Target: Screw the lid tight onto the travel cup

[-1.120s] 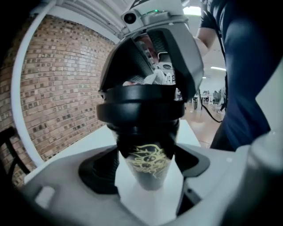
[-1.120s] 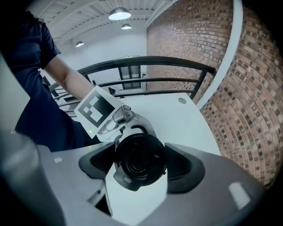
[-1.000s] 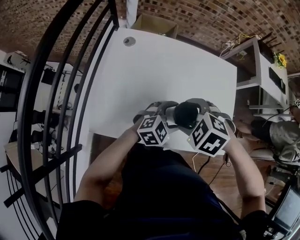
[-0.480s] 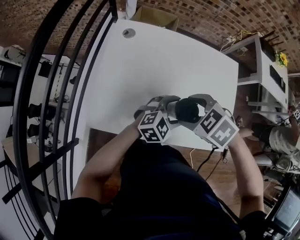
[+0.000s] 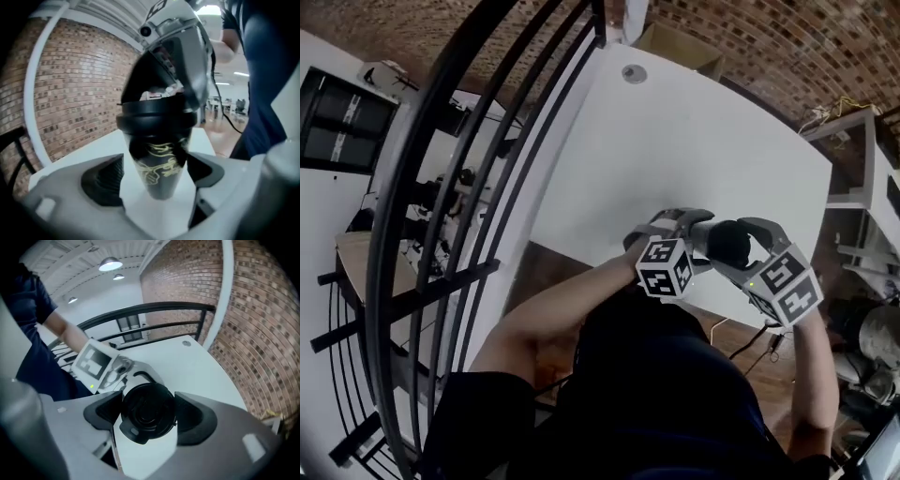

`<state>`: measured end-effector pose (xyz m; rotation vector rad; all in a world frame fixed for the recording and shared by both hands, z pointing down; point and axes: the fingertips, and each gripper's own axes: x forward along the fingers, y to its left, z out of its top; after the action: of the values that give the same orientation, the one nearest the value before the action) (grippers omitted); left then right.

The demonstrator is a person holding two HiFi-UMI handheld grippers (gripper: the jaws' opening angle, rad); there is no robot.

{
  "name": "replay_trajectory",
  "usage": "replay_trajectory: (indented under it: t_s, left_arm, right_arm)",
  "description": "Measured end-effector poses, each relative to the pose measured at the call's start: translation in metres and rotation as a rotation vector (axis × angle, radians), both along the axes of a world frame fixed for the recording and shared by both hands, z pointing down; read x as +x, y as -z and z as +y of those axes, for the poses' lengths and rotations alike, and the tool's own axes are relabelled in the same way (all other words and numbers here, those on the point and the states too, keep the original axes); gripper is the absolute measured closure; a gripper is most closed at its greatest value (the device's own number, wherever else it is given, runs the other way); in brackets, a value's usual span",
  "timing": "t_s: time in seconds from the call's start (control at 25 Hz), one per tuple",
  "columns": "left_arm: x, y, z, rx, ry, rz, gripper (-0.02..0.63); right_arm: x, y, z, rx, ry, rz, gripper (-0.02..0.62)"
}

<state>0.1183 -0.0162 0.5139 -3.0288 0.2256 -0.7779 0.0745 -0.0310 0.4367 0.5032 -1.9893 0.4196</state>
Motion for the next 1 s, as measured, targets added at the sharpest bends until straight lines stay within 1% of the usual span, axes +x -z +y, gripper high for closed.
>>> replay_trajectory:
  t_s: [0.08,0.12,0.16,0.2,0.24,0.28,0.36,0.44,0.52,0.56,0.6,0.64,0.68,0.72,0.8,0.88,0.96,1.0]
  left_arm:
    - [-0.01,-0.009,0.005,0.001,-0.129,-0.046,0.183]
    - [-0.014,-0.013,0.008,0.005,-0.165,-0.062,0.184]
    - [-0.017,-0.015,0.008,0.012,-0.173,-0.071,0.182]
    - [-0.017,-0.016,0.006,0.02,-0.154,-0.071,0.199]
    - [-0.017,-0.017,0.003,0.025,-0.117,-0.065,0.216]
    - [-0.015,-0.017,0.0,0.031,-0.068,-0.056,0.218]
    - [-0.014,-0.016,-0.003,0.039,0.05,-0.032,0.219]
    - [-0.017,-0.014,-0.003,0.03,0.182,-0.006,0.222]
    - [-0.021,-0.014,-0.001,0.019,0.287,0.007,0.228]
    - [-0.023,-0.015,0.001,0.019,0.309,0.008,0.229]
    - [-0.025,-0.017,0.004,0.022,0.301,0.007,0.228]
    - [-0.027,-0.02,0.007,0.03,0.265,0.005,0.22]
    - [-0.03,-0.022,0.009,0.039,0.209,0.001,0.218]
    - [-0.034,-0.025,0.009,0.047,0.142,-0.007,0.213]
    - [-0.041,-0.029,0.006,0.043,0.011,-0.038,0.21]
    - [-0.042,-0.031,0.002,0.028,-0.097,-0.072,0.21]
    - [-0.037,-0.031,0.001,0.024,-0.171,-0.094,0.209]
    - [-0.035,-0.03,0.0,0.026,-0.187,-0.097,0.209]
  right_arm:
    - [-0.015,-0.006,0.005,0.003,0.139,0.004,0.241]
    - [-0.02,-0.01,0.006,0.0,0.177,0.005,0.242]
    - [-0.022,-0.014,0.005,-0.006,0.186,0.001,0.242]
    - [-0.02,-0.016,0.003,-0.011,0.167,-0.008,0.242]
    - [-0.018,-0.018,0.0,-0.014,0.128,-0.018,0.242]
    - [-0.016,-0.018,-0.002,-0.012,0.078,-0.025,0.242]
    - [-0.012,-0.017,-0.004,0.0,-0.025,-0.028,0.242]
    - [-0.01,-0.015,-0.005,0.009,-0.111,-0.026,0.242]
    - [-0.013,-0.013,-0.005,0.012,-0.163,-0.026,0.242]
    - [-0.014,-0.014,-0.005,0.011,-0.175,-0.027,0.242]
    - [-0.015,-0.014,-0.005,0.01,-0.177,-0.027,0.242]
    - [-0.016,-0.016,-0.004,0.01,-0.166,-0.026,0.242]
    - [-0.017,-0.017,-0.003,0.012,-0.14,-0.025,0.242]
    - [-0.02,-0.019,-0.002,0.017,-0.099,-0.024,0.242]
    - [-0.029,-0.02,-0.001,0.033,0.016,-0.025,0.242]
    - [-0.037,-0.018,0.0,0.037,0.126,-0.018,0.242]
    - [-0.038,-0.016,-0.001,0.03,0.191,-0.006,0.242]
    - [-0.037,-0.016,-0.002,0.027,0.204,-0.001,0.242]
